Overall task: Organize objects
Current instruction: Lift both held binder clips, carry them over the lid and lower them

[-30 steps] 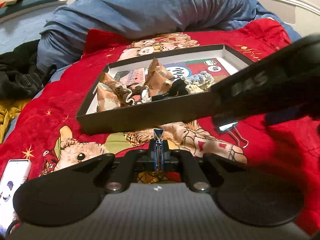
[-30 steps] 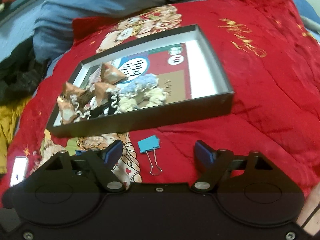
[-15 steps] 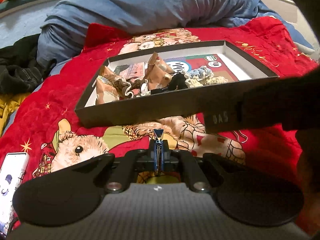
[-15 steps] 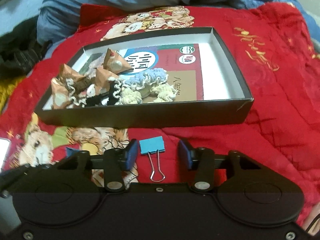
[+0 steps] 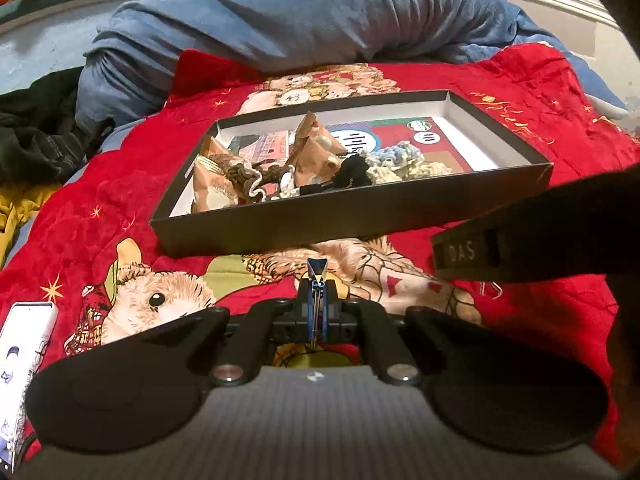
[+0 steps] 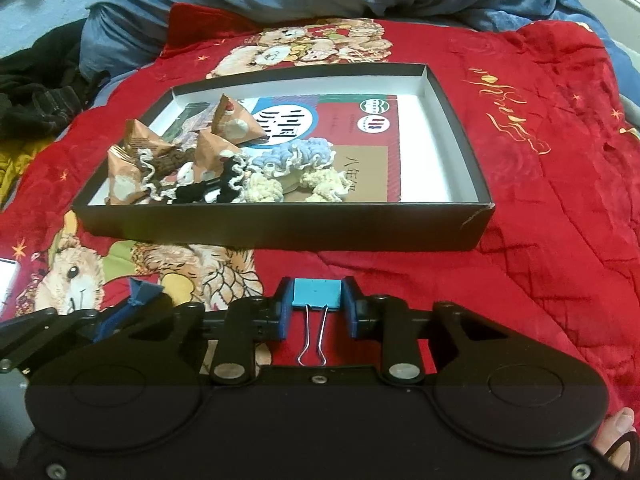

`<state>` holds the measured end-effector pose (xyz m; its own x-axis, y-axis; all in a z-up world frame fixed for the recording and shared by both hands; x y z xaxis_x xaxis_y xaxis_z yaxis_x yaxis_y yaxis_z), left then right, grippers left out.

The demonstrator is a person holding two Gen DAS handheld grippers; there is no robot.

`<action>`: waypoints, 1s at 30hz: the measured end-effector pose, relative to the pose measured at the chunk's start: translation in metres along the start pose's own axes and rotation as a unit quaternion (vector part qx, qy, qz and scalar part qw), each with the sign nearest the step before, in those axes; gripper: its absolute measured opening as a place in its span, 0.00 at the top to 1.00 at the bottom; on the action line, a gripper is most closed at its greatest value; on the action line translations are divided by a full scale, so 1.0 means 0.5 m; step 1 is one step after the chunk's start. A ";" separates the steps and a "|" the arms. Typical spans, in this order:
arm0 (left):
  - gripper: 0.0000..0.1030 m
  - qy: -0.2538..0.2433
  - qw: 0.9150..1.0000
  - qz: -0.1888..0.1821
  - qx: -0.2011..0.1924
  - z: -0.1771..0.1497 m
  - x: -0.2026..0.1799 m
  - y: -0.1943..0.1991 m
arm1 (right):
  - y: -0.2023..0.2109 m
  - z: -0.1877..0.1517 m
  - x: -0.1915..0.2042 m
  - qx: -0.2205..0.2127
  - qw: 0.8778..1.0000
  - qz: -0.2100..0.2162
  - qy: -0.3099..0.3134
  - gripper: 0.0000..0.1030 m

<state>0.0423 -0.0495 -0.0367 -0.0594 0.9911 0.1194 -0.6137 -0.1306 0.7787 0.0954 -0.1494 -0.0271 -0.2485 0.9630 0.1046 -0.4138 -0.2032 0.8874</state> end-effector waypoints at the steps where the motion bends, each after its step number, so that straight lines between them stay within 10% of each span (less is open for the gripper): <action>1: 0.94 0.000 1.000 -0.001 -0.002 -0.001 -0.001 0.002 | 0.004 -0.001 0.000 -0.001 1.000 0.003 0.000 0.75; 30: 0.94 -0.007 0.998 -0.015 -0.056 -0.004 -0.009 0.032 | 0.065 -0.003 -0.048 -0.028 0.997 0.053 -0.058 0.76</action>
<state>0.0310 -0.0560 -0.0260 -0.0289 0.9938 0.1070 -0.6994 -0.0966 0.7081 0.0863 -0.1793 -0.0014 -0.1922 0.9490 0.2498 -0.4389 -0.3107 0.8431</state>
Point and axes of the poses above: each gripper's, at about its wrist camera, not at the fingertips, and y roughly against the way its jaws point, x to its left, z to its top, the point moved 1 cm from there along -y, roughly the way its jaws point, and after that the axes turned 14 degrees about x, right-handed, at the moved point
